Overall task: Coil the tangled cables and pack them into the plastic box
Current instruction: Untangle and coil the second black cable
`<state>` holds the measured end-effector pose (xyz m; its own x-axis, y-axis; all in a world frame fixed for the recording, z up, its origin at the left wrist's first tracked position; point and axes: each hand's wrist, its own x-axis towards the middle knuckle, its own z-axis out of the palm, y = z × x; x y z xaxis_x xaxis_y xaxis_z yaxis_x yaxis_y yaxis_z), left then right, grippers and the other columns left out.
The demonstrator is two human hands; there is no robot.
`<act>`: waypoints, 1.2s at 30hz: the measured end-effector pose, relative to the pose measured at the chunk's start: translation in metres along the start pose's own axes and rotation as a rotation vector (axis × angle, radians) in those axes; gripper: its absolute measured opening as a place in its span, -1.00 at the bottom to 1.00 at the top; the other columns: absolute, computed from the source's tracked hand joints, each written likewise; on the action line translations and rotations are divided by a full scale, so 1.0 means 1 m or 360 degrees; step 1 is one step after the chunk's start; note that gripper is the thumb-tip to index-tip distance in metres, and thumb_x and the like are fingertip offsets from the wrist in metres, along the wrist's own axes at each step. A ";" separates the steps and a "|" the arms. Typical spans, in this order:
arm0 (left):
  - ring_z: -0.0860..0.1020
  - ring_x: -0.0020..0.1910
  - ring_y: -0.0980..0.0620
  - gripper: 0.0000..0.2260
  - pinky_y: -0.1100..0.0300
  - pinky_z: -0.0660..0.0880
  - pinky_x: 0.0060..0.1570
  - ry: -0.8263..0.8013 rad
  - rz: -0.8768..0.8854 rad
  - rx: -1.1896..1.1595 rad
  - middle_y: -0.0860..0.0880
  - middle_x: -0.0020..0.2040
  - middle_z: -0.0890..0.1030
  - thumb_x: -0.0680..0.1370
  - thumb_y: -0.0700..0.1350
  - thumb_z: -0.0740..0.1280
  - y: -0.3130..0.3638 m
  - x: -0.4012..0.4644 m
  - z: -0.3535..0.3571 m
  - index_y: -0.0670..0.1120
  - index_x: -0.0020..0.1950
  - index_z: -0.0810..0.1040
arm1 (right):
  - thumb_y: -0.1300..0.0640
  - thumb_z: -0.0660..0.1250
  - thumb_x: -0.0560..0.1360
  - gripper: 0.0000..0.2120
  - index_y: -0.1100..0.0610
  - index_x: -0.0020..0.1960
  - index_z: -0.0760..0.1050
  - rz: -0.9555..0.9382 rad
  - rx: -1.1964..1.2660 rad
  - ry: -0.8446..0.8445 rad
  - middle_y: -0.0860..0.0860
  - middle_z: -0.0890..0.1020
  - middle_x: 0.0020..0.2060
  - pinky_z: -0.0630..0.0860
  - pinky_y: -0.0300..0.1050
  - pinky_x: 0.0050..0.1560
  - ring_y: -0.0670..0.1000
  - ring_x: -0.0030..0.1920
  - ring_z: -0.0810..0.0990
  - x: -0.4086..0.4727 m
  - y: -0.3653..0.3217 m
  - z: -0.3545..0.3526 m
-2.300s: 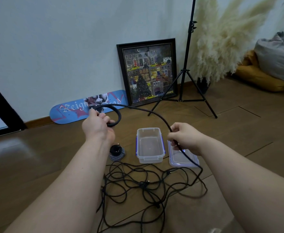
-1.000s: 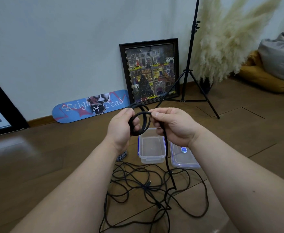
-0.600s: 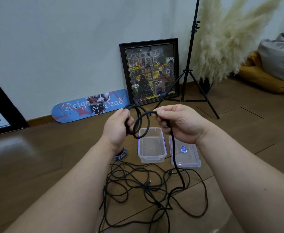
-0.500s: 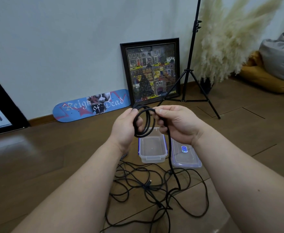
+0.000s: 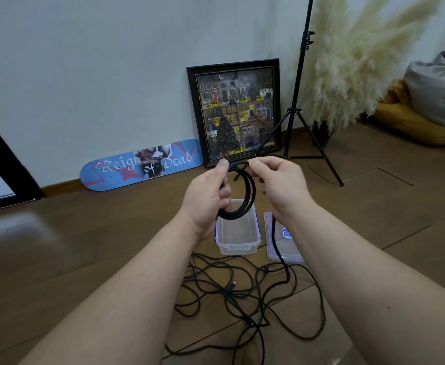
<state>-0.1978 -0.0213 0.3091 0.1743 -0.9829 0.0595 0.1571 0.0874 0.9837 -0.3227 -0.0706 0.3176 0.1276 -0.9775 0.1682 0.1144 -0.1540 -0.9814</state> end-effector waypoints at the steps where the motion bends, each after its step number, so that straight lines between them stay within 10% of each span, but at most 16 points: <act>1: 0.12 -0.53 0.13 -0.66 0.19 0.13 -0.39 -0.0003 0.0017 0.0011 0.10 -0.51 0.20 0.67 0.03 0.13 0.000 -0.001 0.000 -0.01 -0.29 0.25 | 0.21 0.35 0.53 -0.89 0.08 -0.16 0.57 -0.0072 -0.0116 0.0047 0.08 0.64 -0.25 0.41 -0.34 -0.31 -0.15 -0.28 0.55 0.002 0.002 -0.001; 6: 0.12 -0.56 0.16 -0.66 0.24 0.09 -0.45 0.0138 0.0027 -0.0245 0.10 -0.51 0.19 0.69 -0.02 0.14 0.003 0.000 0.001 -0.02 -0.29 0.26 | 0.18 0.32 0.54 -0.89 0.03 0.04 0.56 -0.0506 -0.0689 -0.0026 -0.08 0.63 -0.11 0.50 -0.15 -0.02 -0.13 -0.10 0.57 -0.003 0.013 -0.001; 10: 0.10 -0.56 0.15 -0.62 0.26 0.12 -0.48 0.0257 0.0009 -0.0462 0.09 -0.52 0.19 0.68 0.02 0.15 0.008 0.001 -0.003 -0.01 -0.33 0.25 | -0.05 0.45 0.44 -0.23 -0.03 0.54 0.15 -0.0586 -0.1168 -0.0563 -0.04 0.41 0.36 0.36 -0.14 0.31 -0.06 0.33 0.40 -0.012 0.014 -0.006; 16: 0.11 -0.55 0.13 -0.61 0.26 0.17 -0.46 0.0235 0.0038 -0.0444 0.09 -0.51 0.20 0.68 0.05 0.12 0.008 -0.001 -0.002 -0.02 -0.33 0.26 | -0.19 0.53 0.31 0.07 -0.01 0.59 -0.04 -0.0712 -0.1428 -0.0510 -0.01 0.38 0.24 0.37 -0.25 0.08 -0.06 0.18 0.44 -0.014 0.017 -0.004; 19: 0.17 -0.51 0.12 -0.63 0.24 0.18 -0.40 0.0244 0.0050 -0.0454 0.07 -0.48 0.24 0.67 0.09 0.13 0.008 -0.001 -0.003 -0.04 -0.30 0.30 | -0.19 0.54 0.28 0.04 0.01 0.58 0.07 -0.0673 -0.1296 -0.0351 -0.09 0.38 0.07 0.28 -0.40 -0.10 -0.20 -0.10 0.39 -0.013 0.019 -0.002; 26: 0.07 -0.48 0.09 -0.59 0.11 0.00 -0.29 0.0256 0.0065 -0.0423 0.06 -0.49 0.17 0.67 0.07 0.16 0.008 -0.001 -0.001 -0.02 -0.36 0.22 | -0.28 0.51 0.28 -0.03 0.02 0.53 0.19 -0.0542 -0.1262 -0.0391 -0.07 0.47 0.08 0.44 -0.19 0.00 -0.05 0.06 0.51 -0.010 0.027 0.007; 31: 0.07 -0.56 0.13 -0.55 0.25 0.10 -0.47 0.0203 0.0008 -0.0508 0.08 -0.53 0.14 0.66 0.06 0.16 0.013 -0.002 -0.008 0.02 -0.41 0.19 | -0.12 0.29 0.56 -0.45 -0.08 0.51 0.27 -0.0580 -0.1076 -0.0250 -0.01 0.63 0.05 0.50 -0.08 0.04 0.04 -0.01 0.60 -0.011 0.018 0.001; 36: 0.08 -0.57 0.14 -0.57 0.27 0.09 -0.51 0.0100 0.0019 -0.0348 0.08 -0.53 0.13 0.68 0.06 0.13 0.009 -0.004 0.001 0.01 -0.38 0.15 | -0.02 0.21 0.58 -0.70 0.13 -0.12 0.62 -0.1037 -0.1282 0.0264 0.07 0.56 -0.46 0.50 0.06 -0.36 0.22 -0.41 0.51 -0.005 0.019 0.000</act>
<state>-0.1982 -0.0171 0.3178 0.2369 -0.9701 0.0537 0.3603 0.1391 0.9224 -0.3209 -0.0684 0.2985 0.1334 -0.6689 0.7313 -0.5850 -0.6488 -0.4867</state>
